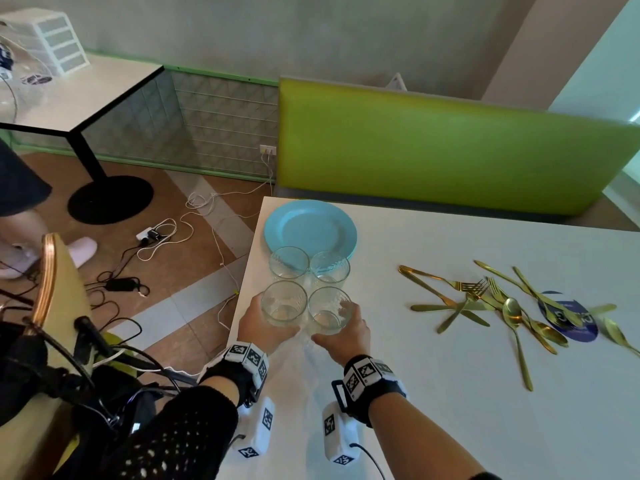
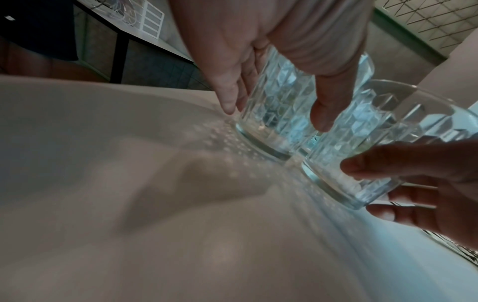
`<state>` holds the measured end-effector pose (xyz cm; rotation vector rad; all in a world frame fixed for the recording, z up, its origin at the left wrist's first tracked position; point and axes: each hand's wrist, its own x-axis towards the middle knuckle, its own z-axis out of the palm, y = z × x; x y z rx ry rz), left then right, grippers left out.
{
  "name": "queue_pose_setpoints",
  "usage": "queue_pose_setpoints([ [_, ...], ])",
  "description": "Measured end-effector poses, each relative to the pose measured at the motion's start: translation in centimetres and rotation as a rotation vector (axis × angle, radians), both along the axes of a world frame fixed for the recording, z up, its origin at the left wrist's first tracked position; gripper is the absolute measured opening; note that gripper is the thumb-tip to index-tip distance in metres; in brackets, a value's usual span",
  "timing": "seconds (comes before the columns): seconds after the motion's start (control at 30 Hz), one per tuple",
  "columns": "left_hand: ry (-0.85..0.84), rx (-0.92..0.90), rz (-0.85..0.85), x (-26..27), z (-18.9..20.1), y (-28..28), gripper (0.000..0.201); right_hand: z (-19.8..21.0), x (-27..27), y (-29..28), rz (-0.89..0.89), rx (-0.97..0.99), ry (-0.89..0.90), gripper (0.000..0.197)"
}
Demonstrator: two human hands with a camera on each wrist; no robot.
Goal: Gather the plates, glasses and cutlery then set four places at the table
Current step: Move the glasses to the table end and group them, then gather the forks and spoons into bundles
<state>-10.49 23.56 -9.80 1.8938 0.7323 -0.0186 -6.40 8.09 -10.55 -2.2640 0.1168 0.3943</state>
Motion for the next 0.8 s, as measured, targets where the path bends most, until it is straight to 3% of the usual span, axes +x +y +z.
queue_pose_setpoints([
  [0.27, -0.011, -0.004, 0.021, 0.2, -0.4, 0.0, 0.096, 0.3, 0.5, -0.1, 0.005, 0.007, 0.041, 0.089],
  [0.57, -0.121, 0.038, 0.113, -0.7, 2.0, -0.8, 0.141, 1.3, 0.2, -2.2, 0.039, 0.014, 0.104, 0.105],
  [0.73, -0.295, 0.127, 0.081, -0.6, 5.9, -1.7, 0.136, 4.5, 0.5, -5.2, -0.009, 0.002, 0.102, 0.096],
  [0.8, -0.379, 0.196, 0.077, 0.5, 7.0, -2.2, 0.118, 6.0, 0.6, -6.8, -0.04, -0.031, 0.084, 0.087],
])
